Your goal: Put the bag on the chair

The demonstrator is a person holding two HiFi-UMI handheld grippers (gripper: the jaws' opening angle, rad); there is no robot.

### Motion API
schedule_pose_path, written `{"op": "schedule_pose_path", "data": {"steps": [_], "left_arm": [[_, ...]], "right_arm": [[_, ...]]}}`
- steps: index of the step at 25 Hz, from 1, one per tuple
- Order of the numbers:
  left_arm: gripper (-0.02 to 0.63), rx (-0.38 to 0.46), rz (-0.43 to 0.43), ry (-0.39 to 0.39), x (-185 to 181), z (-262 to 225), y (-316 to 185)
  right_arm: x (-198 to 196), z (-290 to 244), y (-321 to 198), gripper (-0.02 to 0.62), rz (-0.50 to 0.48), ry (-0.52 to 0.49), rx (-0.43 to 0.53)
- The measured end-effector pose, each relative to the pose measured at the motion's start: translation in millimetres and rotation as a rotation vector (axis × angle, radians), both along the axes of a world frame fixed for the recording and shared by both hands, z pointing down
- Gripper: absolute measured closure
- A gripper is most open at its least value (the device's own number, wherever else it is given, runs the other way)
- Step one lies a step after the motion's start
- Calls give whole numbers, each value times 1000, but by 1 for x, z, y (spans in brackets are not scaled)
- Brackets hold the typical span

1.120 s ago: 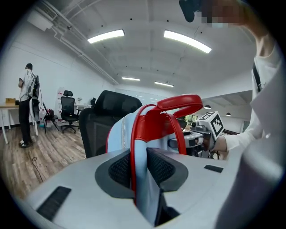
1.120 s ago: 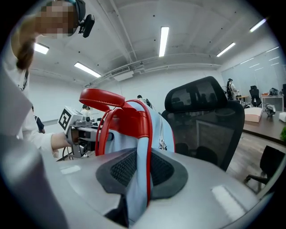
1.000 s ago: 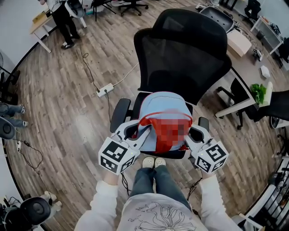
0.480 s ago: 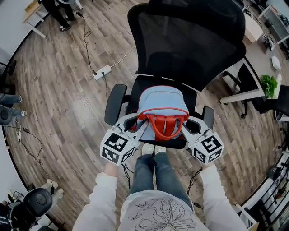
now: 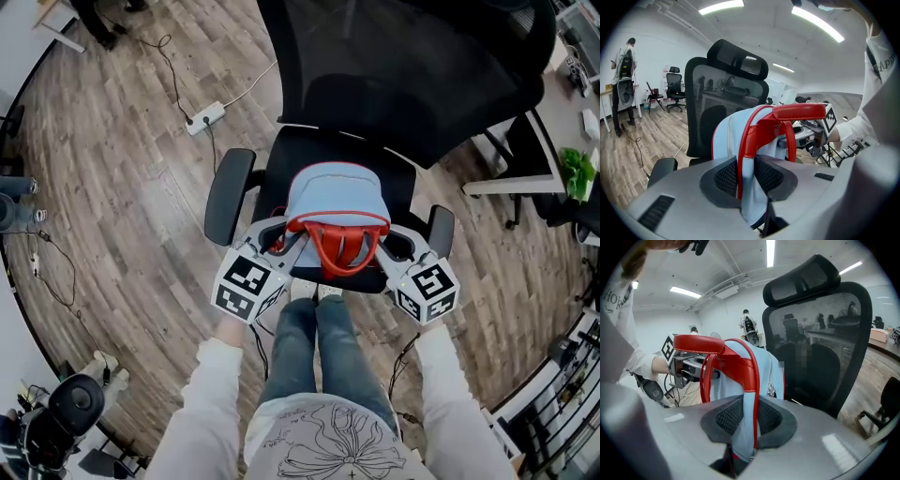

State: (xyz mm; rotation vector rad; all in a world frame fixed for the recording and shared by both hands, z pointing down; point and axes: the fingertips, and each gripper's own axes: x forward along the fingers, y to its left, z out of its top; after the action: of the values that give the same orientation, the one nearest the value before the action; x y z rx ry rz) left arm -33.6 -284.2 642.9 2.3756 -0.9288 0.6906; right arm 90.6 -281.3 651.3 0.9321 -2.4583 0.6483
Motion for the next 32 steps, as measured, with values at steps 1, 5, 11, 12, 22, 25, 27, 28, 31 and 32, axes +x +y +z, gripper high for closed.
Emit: {"op": "schedule_pose_path", "data": {"steps": [1,5,11,12,22,25,27,28,31,32], "left_arm": [[517,-5,1,-7,0,6,0],[517,-23,14,-39,2,36,-1],[517,-58,40,-91,5,75,2],[517,-65,45,-97,4,80,2],[515,-90,83,-125,-21,122,-27],[515,-104,98,-144,-22,132,-20],[515,-101,96,-150,-13,134,-9],[515,-96,90,-149,-9,134,-6],[511,-91,66,-149,-3,134,-1],[506,-94,57,-150,-2,134,1]], "right_arm": [[0,7,-1,515,-2,8,-6],[2,38,-2,514,-11,42,-25],[6,80,0,512,-40,106,-52],[4,84,-1,512,-44,118,-56],[-20,122,-26,509,-42,203,-68],[-21,132,-21,509,-38,208,-74],[-12,134,-11,508,-38,202,-67],[-8,134,-7,507,-39,197,-62],[-1,134,-2,500,-35,182,-52],[1,135,-1,492,-30,177,-53]]}}
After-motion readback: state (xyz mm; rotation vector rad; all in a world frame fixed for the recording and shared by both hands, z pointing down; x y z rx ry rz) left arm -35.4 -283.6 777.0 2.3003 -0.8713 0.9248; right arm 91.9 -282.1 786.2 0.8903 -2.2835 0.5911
